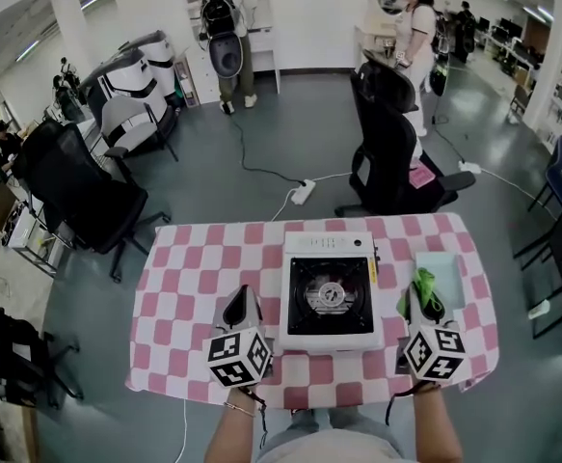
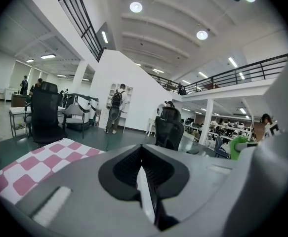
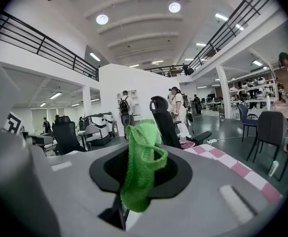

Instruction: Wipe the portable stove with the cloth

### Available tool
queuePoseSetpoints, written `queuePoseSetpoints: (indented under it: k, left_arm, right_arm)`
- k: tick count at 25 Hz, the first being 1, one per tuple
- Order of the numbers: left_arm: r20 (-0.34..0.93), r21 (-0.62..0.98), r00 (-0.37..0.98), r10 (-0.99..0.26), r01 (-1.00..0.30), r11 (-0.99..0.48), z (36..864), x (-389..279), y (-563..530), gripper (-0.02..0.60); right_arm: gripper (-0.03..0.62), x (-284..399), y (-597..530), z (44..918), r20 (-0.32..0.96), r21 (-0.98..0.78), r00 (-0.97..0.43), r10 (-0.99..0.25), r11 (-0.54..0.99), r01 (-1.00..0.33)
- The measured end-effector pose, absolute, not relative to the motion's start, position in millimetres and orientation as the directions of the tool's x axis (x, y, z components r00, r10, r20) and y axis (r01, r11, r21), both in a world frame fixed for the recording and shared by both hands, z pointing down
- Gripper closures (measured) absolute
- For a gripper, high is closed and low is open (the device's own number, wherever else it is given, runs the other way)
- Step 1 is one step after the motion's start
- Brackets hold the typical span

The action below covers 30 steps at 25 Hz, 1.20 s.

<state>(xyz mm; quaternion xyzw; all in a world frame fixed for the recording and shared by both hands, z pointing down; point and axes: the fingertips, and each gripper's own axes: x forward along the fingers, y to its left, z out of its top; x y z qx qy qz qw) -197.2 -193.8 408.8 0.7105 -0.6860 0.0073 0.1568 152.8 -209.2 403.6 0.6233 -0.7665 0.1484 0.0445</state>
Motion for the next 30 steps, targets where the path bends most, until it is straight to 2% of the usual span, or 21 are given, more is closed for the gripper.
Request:
queuePoseSetpoints:
  k: [9,16,23,30]
  left_arm:
    - [0.25,0.228,0.054,-0.967,-0.974,0.005,424,-194,-203,0.581]
    - [0.281,0.216,0.03,-0.959,-0.976,0.032,439,-199,-205,0.581]
    - [0.312,0.217,-0.017,-0.95,-0.972,0.088,456,-205,-200,0.581]
    - [0.334,0.206,-0.058,-0.941,-0.969,0.133,471,-211,-198,0.581]
  right_arm:
    - [0.5,145,-230,398,0.261,-0.128,-0.317,-0.912,0.292,-0.948]
    - [0.5,135,-256,406,0.311,-0.004,-0.397,-0.864,0.416,-0.909]
    - [0.5,122,-283,428,0.416,0.16,-0.484,-0.77,0.586,-0.794]
    - [0.5,110,-311,447,0.519,0.238,-0.544,-0.659,0.723,-0.649]
